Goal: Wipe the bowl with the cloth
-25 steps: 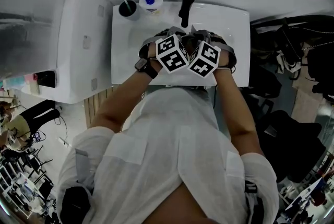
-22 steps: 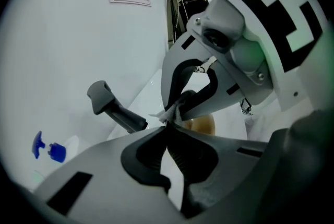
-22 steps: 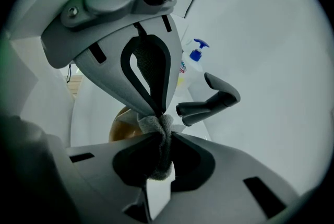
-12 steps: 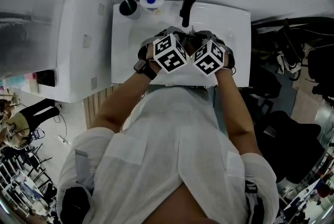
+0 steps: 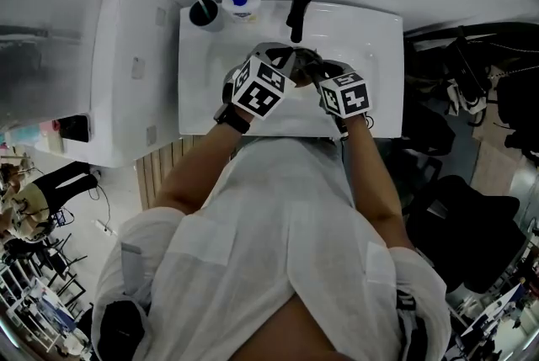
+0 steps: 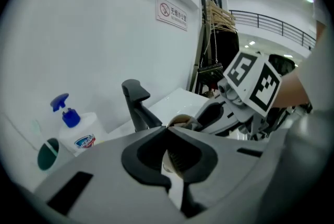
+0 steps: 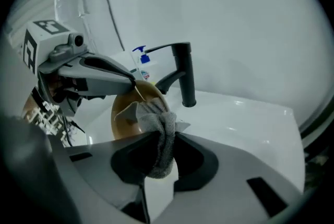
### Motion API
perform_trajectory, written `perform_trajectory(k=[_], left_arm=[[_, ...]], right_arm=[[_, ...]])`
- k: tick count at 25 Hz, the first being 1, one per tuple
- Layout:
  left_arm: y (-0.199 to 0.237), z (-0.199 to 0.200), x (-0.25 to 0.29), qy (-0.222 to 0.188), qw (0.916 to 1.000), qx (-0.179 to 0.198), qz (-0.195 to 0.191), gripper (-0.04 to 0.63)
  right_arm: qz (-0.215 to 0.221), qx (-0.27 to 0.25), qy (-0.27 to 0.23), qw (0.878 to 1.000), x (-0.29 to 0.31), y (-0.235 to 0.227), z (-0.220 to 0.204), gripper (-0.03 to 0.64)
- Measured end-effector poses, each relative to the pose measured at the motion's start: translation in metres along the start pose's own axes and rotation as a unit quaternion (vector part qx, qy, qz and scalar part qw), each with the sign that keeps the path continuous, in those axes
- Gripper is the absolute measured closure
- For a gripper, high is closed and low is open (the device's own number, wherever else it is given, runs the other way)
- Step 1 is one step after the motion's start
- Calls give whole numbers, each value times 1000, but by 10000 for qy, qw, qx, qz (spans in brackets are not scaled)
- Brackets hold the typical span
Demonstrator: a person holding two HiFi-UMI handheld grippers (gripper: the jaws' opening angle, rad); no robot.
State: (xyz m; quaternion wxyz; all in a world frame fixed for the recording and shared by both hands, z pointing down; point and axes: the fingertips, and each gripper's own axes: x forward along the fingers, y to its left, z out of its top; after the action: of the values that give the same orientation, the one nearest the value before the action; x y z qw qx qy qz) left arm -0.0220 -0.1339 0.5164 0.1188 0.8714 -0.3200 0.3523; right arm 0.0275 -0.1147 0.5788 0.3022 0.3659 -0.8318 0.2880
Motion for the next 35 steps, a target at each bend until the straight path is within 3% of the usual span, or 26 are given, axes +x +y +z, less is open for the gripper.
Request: perform_trajectory(k=[3, 5, 9, 14, 21, 25, 29, 35], left_arm=[[2, -3, -1, -123, 9990, -436, -7, 583], [-1, -13, 2, 20, 9991, -411, -95, 581], [-10, -24, 8, 254, 9992, -141, -270, 561], [-14, -12, 8, 221, 9993, 247, -178, 544], [-22, -5, 15, 611, 9884, 1380, -183, 535], [-26, -11, 18, 826, 9830, 1602, -342, 539], [-23, -8, 20, 823, 9839, 1561, -286, 562], [-16, 0, 17, 583, 9895, 1324, -64, 574]], right_arm=[[247, 734, -82, 9970, 0, 1, -6, 525], [134, 738, 57, 9972, -1, -5, -9, 540], [-460, -289, 501, 9973, -5, -20, -2, 554], [-1060, -1772, 1085, 9724, -10, -22, 11, 558], [-1038, -2635, 1375, 9491, -8, -2, 20, 558], [-968, -3021, 1394, 9381, -11, 0, 23, 558], [-857, -2970, 1354, 9413, -15, 3, 24, 558], [-725, -2130, 969, 9695, -15, 1, 26, 558]])
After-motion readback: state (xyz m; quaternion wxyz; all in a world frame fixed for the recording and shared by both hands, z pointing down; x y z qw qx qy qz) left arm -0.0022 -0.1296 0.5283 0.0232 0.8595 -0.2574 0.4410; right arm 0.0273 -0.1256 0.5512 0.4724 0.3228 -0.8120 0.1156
